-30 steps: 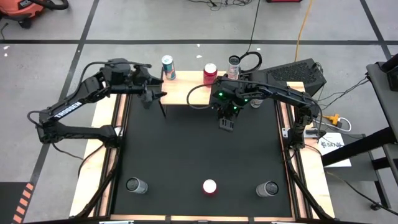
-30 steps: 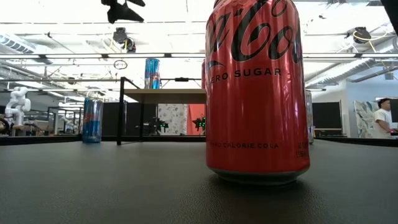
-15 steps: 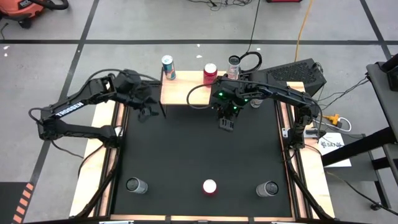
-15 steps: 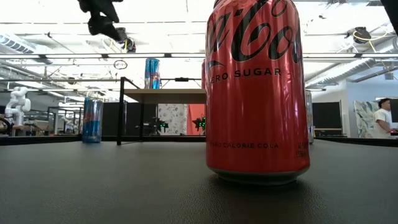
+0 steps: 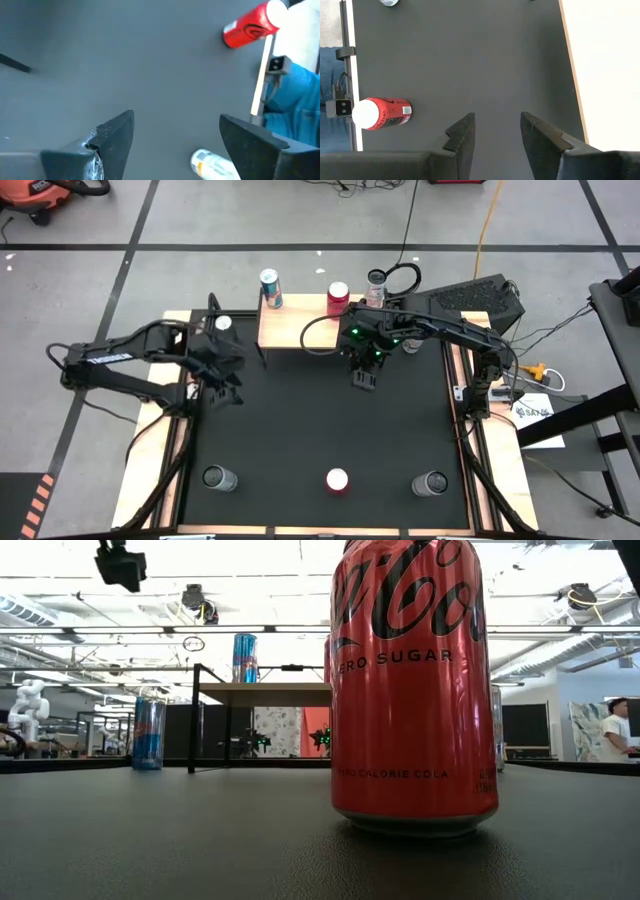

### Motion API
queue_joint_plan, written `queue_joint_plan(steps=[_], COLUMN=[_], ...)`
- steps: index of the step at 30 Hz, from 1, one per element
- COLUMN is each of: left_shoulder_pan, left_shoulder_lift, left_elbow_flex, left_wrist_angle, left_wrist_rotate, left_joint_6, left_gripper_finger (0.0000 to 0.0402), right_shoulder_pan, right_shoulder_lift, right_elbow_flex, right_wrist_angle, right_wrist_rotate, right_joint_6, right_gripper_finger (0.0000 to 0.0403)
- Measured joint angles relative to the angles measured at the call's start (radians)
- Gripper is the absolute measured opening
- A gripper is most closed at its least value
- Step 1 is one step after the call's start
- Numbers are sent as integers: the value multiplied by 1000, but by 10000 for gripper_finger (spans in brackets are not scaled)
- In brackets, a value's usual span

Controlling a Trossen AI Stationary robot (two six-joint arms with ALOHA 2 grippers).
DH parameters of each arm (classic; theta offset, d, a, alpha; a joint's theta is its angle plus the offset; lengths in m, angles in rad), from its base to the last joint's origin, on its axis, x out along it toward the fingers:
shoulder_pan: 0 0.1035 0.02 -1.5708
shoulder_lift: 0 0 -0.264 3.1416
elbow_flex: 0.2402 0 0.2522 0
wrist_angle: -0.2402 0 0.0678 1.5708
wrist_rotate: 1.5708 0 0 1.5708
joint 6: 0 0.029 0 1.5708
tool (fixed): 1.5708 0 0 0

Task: Place canned beverage on shelf
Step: Put the bottom white orange soda can on the shelf

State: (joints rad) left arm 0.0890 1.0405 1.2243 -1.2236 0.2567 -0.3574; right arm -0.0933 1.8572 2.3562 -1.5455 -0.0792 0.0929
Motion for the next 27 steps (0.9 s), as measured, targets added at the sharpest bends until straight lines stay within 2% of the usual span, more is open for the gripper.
queue_joint_plan(steps=[8, 14, 21, 27], left_shoulder_pan=[-230, -387, -553, -648], left_shoulder_lift=[13, 82, 206, 281], left_elbow_flex=[0, 0, 0, 0], left_wrist_angle=[0, 1, 2, -2], left_wrist_rotate=[-79, -135, -136, -101], left_joint_6=[-198, -300, -396, -503], left_gripper_finger=[299, 299, 299, 299], right_shoulder_pan=[0, 0, 0, 0], right_shoulder_lift=[0, 0, 0, 0], right_elbow_flex=[0, 0, 0, 0], right_wrist_angle=[0, 0, 0, 0], right_wrist_rotate=[0, 0, 0, 0], right_joint_6=[0, 0, 0, 0], right_gripper_finger=[144, 144, 144, 144])
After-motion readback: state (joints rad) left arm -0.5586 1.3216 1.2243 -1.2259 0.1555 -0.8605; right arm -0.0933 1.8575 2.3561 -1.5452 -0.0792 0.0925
